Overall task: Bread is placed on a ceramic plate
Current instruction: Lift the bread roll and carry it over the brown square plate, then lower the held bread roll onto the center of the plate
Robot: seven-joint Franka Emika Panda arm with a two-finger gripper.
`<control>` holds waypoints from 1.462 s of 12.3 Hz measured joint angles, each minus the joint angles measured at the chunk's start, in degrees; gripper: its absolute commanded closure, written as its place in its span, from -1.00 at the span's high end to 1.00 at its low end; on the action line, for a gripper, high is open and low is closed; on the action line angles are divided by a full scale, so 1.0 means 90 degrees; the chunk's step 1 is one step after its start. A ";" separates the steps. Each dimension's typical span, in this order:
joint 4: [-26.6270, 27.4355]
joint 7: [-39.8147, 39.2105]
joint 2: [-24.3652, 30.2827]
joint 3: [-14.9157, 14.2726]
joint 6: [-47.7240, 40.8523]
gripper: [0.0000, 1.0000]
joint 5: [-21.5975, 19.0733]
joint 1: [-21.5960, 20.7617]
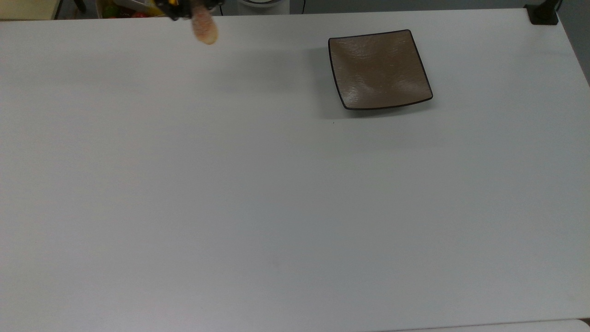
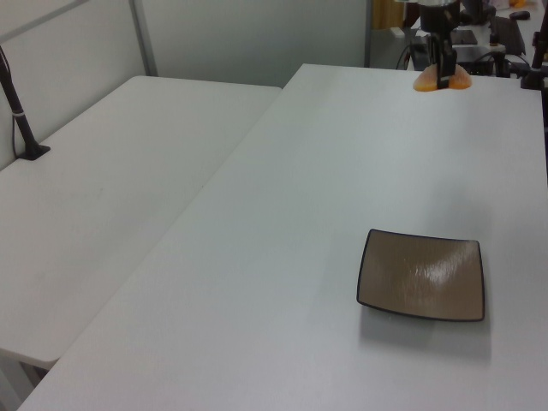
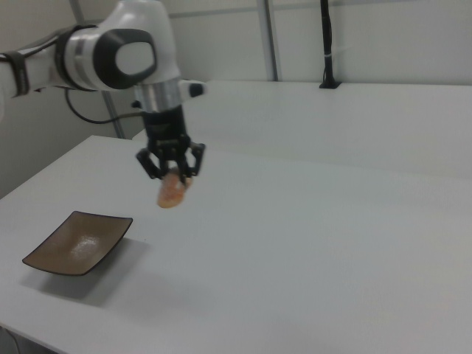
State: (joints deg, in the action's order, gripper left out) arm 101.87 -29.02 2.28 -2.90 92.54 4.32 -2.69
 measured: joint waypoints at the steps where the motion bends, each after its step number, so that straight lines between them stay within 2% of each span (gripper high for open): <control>1: -0.0015 0.0291 0.0009 0.0317 -0.0065 -0.57 -0.0001 -0.0064; 3: -0.0020 0.0677 0.0008 0.0822 -0.0070 -0.57 -0.0003 -0.0094; 4: -0.0020 0.1001 0.0007 0.1178 -0.0070 -0.57 -0.0003 -0.0167; 6: -0.0018 0.1611 0.0000 0.1504 -0.0070 -0.53 -0.0003 -0.0495; 11: 0.0052 0.2213 -0.0237 0.1657 -0.0007 -0.49 -0.0167 -0.1170; 18: 0.0813 0.3585 -0.0985 0.1682 0.1594 -0.42 -0.0173 -0.1945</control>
State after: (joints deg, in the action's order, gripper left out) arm 109.19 3.25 -6.59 12.24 106.89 2.76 -20.19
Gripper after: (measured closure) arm 0.714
